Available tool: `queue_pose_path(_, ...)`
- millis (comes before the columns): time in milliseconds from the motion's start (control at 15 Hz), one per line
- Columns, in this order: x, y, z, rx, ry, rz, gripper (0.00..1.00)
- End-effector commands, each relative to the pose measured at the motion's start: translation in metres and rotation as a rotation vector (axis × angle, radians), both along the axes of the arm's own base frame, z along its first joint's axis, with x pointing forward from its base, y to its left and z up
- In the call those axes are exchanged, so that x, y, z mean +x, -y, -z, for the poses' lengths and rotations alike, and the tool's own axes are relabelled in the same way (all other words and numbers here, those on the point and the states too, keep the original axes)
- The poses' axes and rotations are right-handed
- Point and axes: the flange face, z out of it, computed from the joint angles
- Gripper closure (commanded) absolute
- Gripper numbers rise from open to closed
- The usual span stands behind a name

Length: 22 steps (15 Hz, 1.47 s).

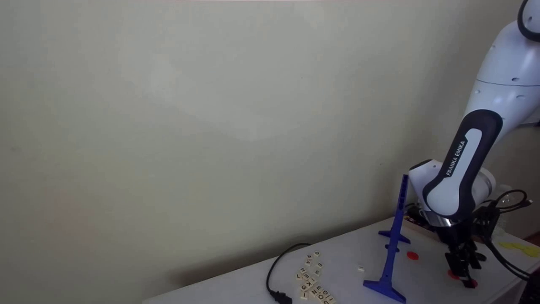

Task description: Put the orange circle inside the the blue object

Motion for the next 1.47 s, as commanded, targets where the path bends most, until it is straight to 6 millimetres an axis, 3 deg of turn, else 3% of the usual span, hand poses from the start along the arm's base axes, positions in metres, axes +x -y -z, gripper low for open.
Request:
queue_pose_path(0, 0.011, -0.007, 0.011, 0.015, -0.031, -0.015, 0.0)
queue_pose_path(400, 0.016, -0.013, 0.016, 0.007, -0.076, -0.029, 0.1)
queue_pose_path(733, 0.019, -0.016, 0.018, 0.001, -0.092, -0.037, 0.0)
queue_pose_path(1000, 0.017, -0.018, 0.019, -0.006, -0.111, -0.044, 0.01)
queue_pose_path(1200, 0.016, -0.02, 0.02, -0.02, -0.125, -0.052, 0.13)
queue_pose_path(1333, 0.016, -0.022, 0.02, -0.024, -0.134, -0.058, 0.15)
queue_pose_path(1400, 0.016, -0.023, 0.02, -0.025, -0.136, -0.058, 0.06)
